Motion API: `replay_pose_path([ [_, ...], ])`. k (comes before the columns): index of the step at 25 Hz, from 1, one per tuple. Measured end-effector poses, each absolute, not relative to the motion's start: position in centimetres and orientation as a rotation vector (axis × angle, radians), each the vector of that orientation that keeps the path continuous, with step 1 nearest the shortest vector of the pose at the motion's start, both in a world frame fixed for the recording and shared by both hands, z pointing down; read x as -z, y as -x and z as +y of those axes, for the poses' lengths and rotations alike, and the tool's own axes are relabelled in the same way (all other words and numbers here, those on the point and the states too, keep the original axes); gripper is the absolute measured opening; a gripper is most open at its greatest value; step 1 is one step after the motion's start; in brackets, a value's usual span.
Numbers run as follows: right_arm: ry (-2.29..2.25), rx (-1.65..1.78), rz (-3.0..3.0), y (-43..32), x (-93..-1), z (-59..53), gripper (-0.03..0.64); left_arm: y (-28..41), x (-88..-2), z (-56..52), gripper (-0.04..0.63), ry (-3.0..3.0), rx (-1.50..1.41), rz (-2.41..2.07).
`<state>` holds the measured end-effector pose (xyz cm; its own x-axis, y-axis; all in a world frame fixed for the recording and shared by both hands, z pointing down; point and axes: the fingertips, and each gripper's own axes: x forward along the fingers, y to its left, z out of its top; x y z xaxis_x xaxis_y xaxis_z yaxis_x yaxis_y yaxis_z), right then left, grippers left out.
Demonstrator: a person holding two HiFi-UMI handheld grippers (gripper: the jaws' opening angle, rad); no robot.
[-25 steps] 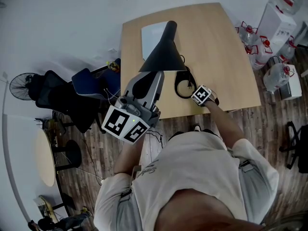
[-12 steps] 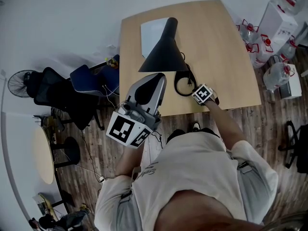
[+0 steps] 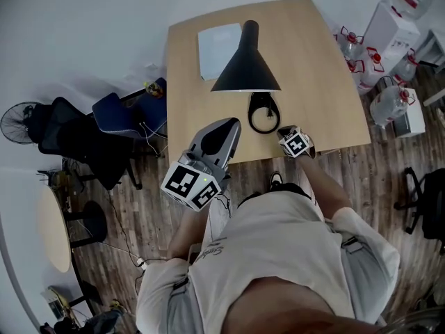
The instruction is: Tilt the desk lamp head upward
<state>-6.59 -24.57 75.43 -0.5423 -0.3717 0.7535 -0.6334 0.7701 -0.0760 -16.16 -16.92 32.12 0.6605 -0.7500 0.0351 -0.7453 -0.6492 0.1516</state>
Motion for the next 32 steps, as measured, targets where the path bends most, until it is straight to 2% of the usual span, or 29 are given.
replay_pose_path([
  [10, -1.045, -0.522, -2.33, 4.8, -66.0, -18.3, -0.005, 18.3, -38.6, -12.2, 0.017, -2.629, -0.072, -1.135],
  [25, -1.136, -0.158, -2.649, 6.1, -49.1, -13.4, -0.005, 16.9, -41.8, -9.5, 0.017, -2.581, -0.016, -1.072],
  [32, -1.102, -0.04, -2.781, 6.5, -43.3, -13.9, -0.005, 15.6, -39.3, -10.8, 0.015, -2.6, 0.0, -1.094],
])
